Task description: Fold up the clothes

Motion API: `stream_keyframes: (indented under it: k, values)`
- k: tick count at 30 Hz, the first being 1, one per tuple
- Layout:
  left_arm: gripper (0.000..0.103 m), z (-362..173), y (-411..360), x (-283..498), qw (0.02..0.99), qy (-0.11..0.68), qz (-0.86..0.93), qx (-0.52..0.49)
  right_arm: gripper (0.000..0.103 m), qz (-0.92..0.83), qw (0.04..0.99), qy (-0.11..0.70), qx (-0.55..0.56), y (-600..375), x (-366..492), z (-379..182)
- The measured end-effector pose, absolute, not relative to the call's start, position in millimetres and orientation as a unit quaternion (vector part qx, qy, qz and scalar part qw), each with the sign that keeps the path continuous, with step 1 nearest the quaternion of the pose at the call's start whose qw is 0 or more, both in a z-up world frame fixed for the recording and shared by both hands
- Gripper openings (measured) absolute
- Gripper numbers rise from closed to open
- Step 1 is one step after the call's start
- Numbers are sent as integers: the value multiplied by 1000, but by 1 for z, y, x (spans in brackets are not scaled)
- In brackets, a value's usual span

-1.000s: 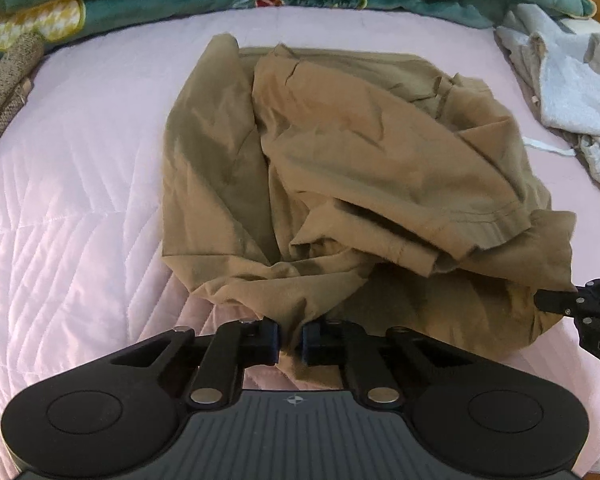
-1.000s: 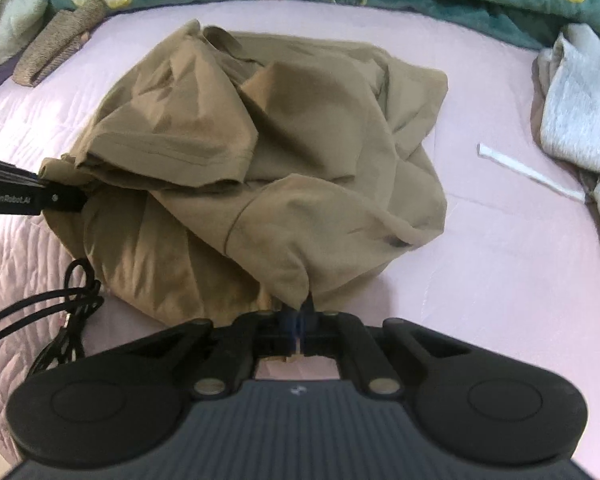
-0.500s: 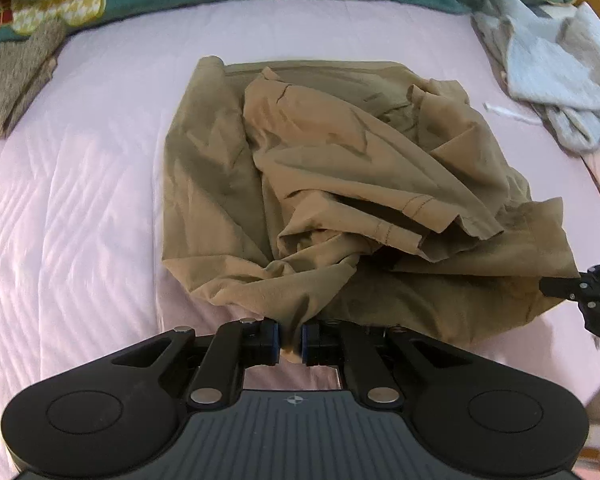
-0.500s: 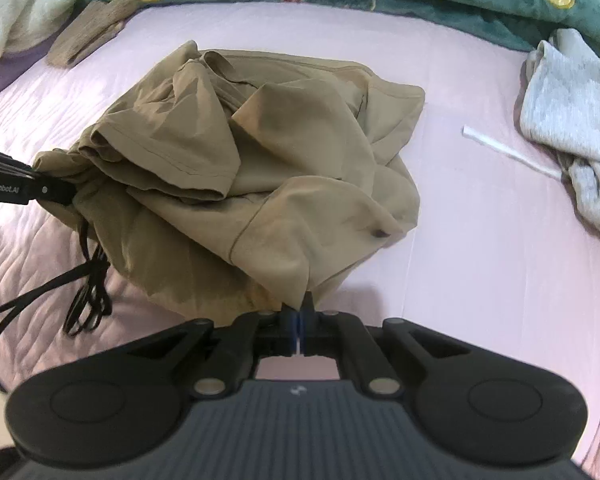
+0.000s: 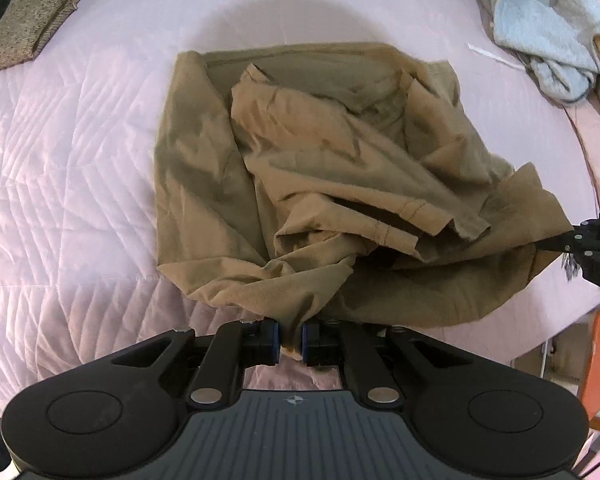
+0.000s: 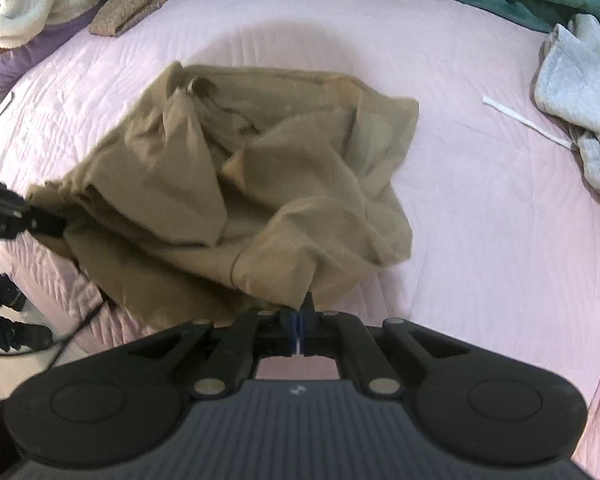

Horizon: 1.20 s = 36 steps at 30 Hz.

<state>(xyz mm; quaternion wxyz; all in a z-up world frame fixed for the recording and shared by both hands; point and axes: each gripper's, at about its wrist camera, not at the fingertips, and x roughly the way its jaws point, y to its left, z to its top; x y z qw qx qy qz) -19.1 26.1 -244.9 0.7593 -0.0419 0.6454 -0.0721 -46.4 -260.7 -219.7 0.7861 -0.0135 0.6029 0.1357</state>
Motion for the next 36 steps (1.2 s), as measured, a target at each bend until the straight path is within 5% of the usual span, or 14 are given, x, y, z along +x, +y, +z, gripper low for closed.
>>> stream_keyframes:
  k: [12,31,36]
  values:
    - [10,-223,54,114,766,635,-70,-73,1,138,801,583,-1,-263,66,-202]
    - [15,-311,86,241,745,662,-38,-71,1,129,786,605,-10,-273,194,-280]
    - [23,-327,82,246,765,641,-36,-48,2,122,790,601,-9,-273,200,-301]
